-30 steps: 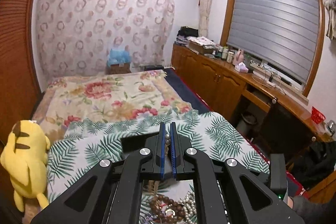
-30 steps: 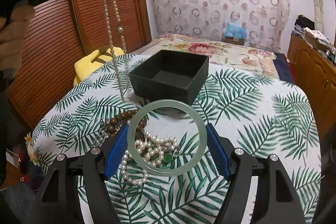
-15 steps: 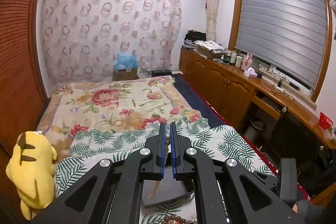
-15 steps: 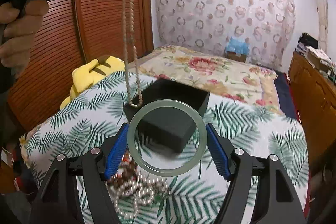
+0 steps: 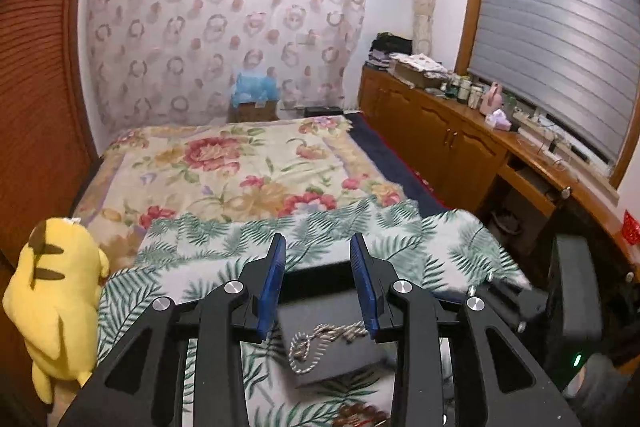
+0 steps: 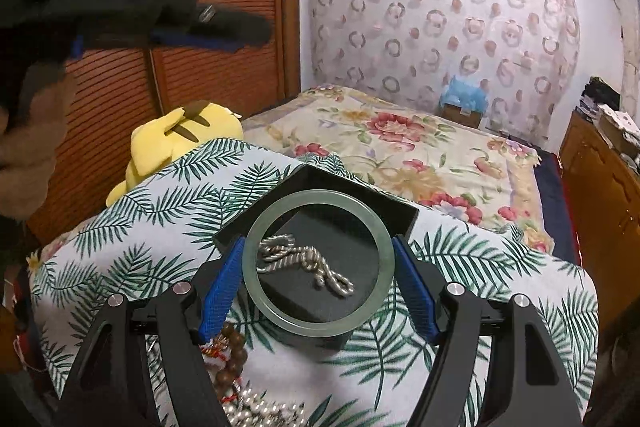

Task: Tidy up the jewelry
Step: 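Lower the jade bangle into the black box and open the right tool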

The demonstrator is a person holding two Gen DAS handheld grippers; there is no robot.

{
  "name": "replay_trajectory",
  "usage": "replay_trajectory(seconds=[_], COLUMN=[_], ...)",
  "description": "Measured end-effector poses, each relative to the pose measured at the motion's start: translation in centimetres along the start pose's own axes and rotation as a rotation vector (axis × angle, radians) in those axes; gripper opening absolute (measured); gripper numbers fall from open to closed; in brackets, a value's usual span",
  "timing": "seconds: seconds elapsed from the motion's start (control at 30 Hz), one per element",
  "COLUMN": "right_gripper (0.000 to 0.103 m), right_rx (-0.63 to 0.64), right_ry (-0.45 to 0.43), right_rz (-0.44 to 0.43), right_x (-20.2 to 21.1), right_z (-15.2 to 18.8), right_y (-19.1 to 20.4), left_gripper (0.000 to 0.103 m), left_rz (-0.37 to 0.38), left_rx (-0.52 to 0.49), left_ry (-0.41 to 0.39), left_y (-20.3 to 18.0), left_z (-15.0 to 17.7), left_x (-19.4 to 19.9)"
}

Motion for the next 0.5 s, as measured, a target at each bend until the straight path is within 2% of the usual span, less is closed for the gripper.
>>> replay_trajectory(seconds=[0.13,0.3,0.5], right_gripper=[0.075,0.075,0.075], right_rx=[0.015,0.013,0.007], right_ry=[0.016,0.051,0.076], right_rz=[0.0,0.001,0.004], right_x=[-1.8,-4.0,-5.4], right_z=[-0.6,-0.8,-0.7], right_y=[-0.3,-0.6,-0.3], left_gripper=[0.032,0.033,0.033], left_rz=[-0.005,-0.049,-0.033], left_rx=[0.03,0.02,0.039], left_ry=[0.023,0.043,0.074], left_y=[1.9,3.4,4.3], left_z=[2.4,5.5,8.4], left_x=[-0.2,0.1,0.6])
Point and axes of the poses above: each gripper's, at about its wrist camera, not at the fingertips, and x roughly against the way its jaws point, y to its left, z to its underside, the point moved 2 cm from there along -x, roughly the way its jaws point, and after that the axes turned 4 degrees about -z, right-handed, at the moved point
